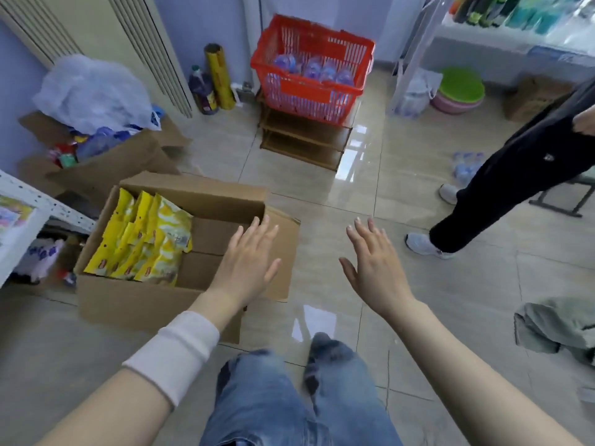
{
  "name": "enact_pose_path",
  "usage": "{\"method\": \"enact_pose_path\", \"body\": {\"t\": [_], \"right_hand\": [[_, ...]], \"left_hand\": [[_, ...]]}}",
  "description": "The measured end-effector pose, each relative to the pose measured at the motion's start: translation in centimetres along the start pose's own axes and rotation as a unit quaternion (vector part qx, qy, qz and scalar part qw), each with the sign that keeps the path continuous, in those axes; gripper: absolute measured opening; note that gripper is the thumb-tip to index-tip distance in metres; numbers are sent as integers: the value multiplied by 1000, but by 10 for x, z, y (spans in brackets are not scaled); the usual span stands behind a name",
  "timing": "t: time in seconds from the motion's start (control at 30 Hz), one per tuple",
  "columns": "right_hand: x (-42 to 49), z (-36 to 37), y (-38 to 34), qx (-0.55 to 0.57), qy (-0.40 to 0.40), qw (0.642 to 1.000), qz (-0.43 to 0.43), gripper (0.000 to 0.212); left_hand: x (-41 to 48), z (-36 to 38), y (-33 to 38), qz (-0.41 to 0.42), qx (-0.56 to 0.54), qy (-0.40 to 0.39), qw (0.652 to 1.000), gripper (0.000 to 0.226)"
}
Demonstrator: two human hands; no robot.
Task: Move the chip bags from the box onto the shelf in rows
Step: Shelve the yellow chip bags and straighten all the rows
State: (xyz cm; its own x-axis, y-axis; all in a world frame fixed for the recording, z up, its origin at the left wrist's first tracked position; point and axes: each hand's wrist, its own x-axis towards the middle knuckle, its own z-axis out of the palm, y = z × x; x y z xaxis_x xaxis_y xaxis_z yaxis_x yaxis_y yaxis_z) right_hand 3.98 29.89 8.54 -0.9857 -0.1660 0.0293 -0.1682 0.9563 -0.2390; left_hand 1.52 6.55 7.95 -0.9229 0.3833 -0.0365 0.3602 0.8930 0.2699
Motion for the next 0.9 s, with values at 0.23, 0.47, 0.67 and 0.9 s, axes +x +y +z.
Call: {"method": "enact_pose_path", "body": {"t": [0.23,0.47,0.67,0.9], "right_hand": [[84,3,-4,1,-34,989,-143,55],[145,53,-82,12,-102,952,-289,55],[199,131,-115,-23,-167,920,-354,52],[262,196,-144,10,-190,884,-427,46]], "left_hand": [[-2,-5,-15,-174,-30,75,981,59],[-36,23,-72,-351,-97,111,925,57],[-35,70,-134,-438,-132,126,880,54],[-29,106,-190,-513,-133,110,841,52]]}}
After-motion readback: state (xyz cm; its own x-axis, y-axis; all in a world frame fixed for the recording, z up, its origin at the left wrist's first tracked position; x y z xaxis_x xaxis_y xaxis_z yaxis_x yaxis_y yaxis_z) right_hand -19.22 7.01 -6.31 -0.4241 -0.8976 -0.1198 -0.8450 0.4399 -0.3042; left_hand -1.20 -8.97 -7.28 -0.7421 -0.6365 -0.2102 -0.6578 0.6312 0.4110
